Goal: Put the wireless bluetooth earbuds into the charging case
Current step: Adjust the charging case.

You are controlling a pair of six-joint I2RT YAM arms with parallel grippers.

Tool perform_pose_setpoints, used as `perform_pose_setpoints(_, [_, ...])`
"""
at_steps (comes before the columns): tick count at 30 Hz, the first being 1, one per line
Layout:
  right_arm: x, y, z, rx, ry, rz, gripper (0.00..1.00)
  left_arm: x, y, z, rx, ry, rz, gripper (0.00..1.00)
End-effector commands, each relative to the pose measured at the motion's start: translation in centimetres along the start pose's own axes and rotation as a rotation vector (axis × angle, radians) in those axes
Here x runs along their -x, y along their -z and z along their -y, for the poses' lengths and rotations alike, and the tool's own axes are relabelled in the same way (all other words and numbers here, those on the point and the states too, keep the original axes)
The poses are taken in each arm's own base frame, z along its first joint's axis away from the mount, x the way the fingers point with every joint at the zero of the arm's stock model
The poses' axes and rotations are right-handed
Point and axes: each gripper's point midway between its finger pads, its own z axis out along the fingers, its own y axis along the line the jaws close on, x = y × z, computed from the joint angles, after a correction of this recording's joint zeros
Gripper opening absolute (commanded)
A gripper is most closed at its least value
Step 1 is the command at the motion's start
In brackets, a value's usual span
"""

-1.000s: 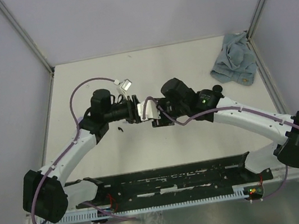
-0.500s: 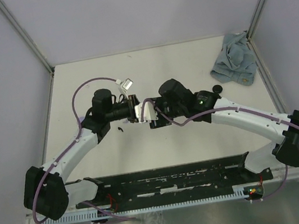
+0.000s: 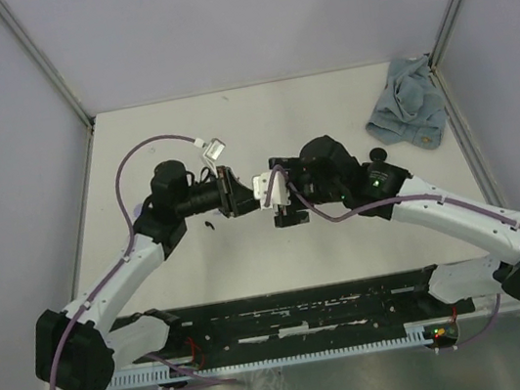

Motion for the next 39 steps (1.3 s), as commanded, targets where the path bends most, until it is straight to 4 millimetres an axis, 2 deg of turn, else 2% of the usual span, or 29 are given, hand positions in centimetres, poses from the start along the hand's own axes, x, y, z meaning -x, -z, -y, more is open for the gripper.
perform_pose_setpoints(1, [1.7,2.3,1.4,-0.038,-0.164,0.111,0.88,1.9,0.9,1.5,-0.029,-0.193,0.136,0.09])
perform_pose_setpoints(10, [4.4,5.5,2.3,0.032,-0.488,0.332,0.87,4.4,1.9,3.6,-0.101,-0.346,0.359,0.07])
perform_pose_setpoints(19, [6.3,5.4,4.0,0.126,-0.752,0.462,0.79,4.8,1.7,5.4,-0.18,-0.48,0.414,0.07])
perform_pose_setpoints(28, [8.8,5.6,4.3,0.273,-0.84,0.591,0.7,4.0,1.9,6.9,-0.249,-0.55,0.419,0.07])
perform_pose_setpoints(33, [9.2,5.5,4.0,0.329,-0.85,0.599,0.59,4.0,2.1,7.4,-0.268,-0.557,0.436,0.07])
perform_pose_setpoints(39, [9.1,5.6,3.5,0.353,-0.848,0.601,0.53,4.2,2.2,7.7,-0.281,-0.539,0.447,0.08])
